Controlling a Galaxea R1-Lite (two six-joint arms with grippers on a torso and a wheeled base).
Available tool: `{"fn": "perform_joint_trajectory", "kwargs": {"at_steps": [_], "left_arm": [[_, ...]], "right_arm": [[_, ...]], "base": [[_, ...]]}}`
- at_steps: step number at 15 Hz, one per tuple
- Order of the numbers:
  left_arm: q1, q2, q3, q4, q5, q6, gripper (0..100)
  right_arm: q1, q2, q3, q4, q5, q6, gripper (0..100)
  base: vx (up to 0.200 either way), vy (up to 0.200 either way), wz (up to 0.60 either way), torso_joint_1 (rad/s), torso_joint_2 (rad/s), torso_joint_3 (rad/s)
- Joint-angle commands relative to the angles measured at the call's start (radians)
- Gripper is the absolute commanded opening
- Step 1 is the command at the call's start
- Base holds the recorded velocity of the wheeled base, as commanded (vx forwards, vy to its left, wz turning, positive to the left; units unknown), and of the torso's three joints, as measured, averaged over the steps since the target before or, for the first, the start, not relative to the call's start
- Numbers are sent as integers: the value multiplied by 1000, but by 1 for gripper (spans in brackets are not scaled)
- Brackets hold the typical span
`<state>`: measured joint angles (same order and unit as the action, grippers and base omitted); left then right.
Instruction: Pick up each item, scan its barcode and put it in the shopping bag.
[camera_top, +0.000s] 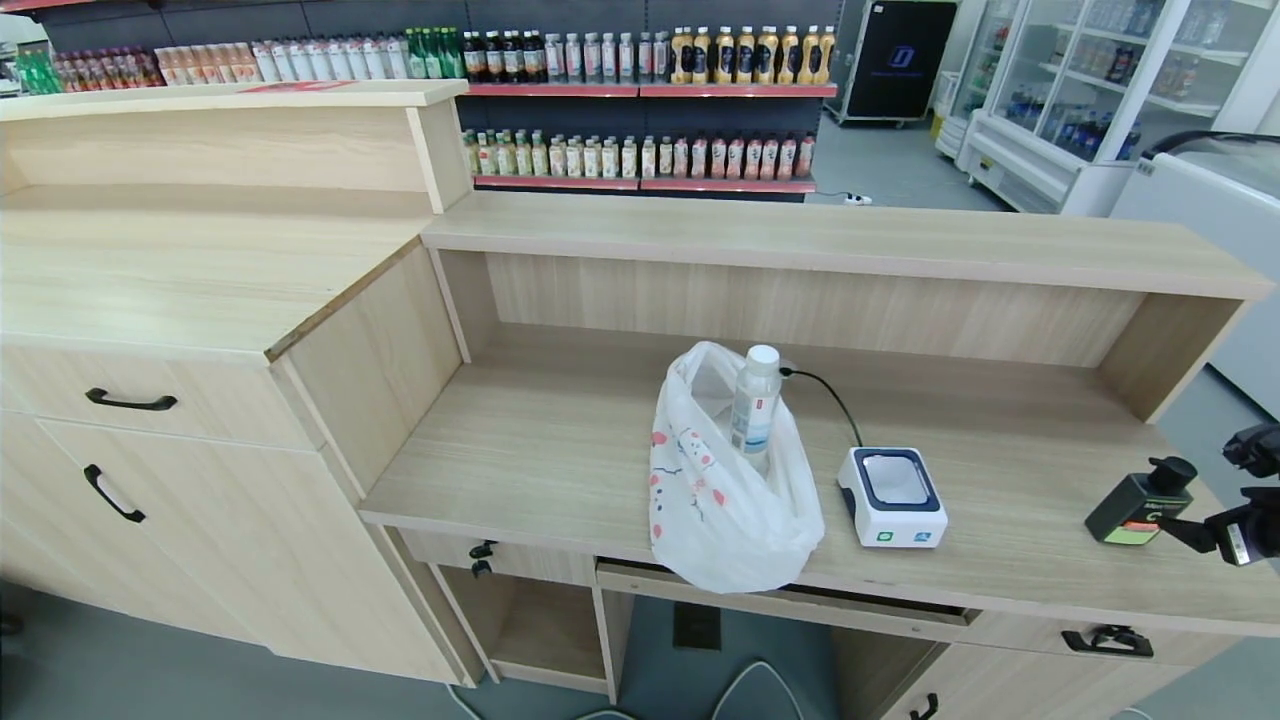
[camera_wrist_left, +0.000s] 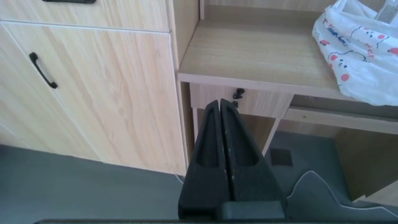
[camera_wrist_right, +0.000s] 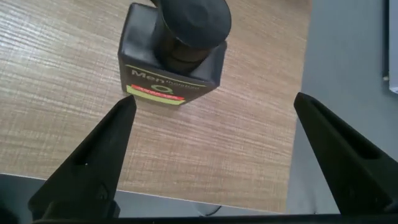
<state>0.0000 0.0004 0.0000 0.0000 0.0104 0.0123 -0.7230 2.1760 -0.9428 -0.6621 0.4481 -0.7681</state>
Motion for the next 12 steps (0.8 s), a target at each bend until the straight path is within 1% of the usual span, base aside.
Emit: {"fn": "perform_joint_trajectory", "kwargs": {"at_steps": [1, 3, 6, 12], "left_arm": [[0, 0, 0, 0, 0, 0, 0], [0, 0, 0, 0, 0, 0, 0], [0, 0, 0, 0, 0, 0, 0], [0, 0, 0, 0, 0, 0, 0]], "right_arm": [[8, 38, -28, 1, 18, -7, 100], [11, 61, -67, 3, 54, -7, 100], [20, 88, -93, 4, 78, -7, 100], [76, 134, -122, 4, 84, -7, 100]], "base": [[0, 0, 0, 0, 0, 0], [0, 0, 0, 0, 0, 0], [0, 0, 0, 0, 0, 0], [0, 0, 0, 0, 0, 0]]}}
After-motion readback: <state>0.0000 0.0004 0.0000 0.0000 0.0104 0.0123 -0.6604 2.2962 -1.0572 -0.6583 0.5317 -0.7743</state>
